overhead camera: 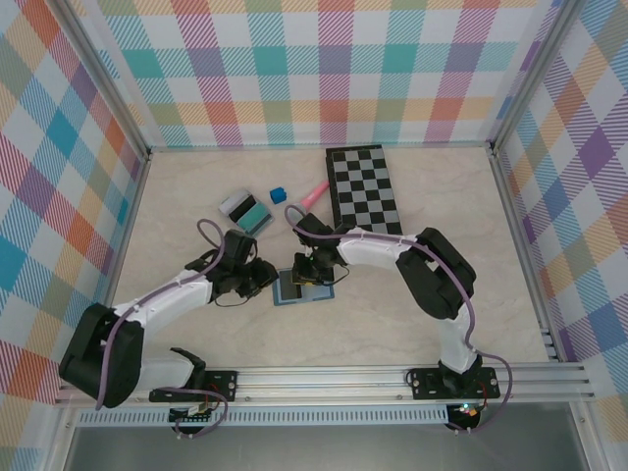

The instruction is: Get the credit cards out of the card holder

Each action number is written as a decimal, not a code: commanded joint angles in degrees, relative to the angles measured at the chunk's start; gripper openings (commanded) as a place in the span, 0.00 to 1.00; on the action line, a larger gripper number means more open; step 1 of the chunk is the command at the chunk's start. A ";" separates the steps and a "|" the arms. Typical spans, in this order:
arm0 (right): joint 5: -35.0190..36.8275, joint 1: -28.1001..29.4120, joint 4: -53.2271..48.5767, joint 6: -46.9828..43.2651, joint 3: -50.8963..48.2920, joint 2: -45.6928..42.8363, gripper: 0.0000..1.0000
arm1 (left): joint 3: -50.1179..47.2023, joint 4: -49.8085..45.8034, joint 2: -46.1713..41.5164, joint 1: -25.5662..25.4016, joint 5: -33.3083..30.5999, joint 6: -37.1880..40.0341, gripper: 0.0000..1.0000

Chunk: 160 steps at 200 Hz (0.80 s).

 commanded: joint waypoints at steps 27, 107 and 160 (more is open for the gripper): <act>0.68 -0.14 -2.07 -1.29 1.36 1.32 0.22 | 2.47 2.01 5.75 -2.53 -1.93 -0.39 0.17; -0.28 -0.32 -1.40 -1.97 0.77 1.94 0.18 | 2.95 -5.28 8.53 -2.73 -4.19 0.03 0.12; -2.94 -0.90 0.56 -1.90 -0.45 1.85 0.17 | 3.56 -8.16 10.19 -3.08 -5.80 0.62 0.10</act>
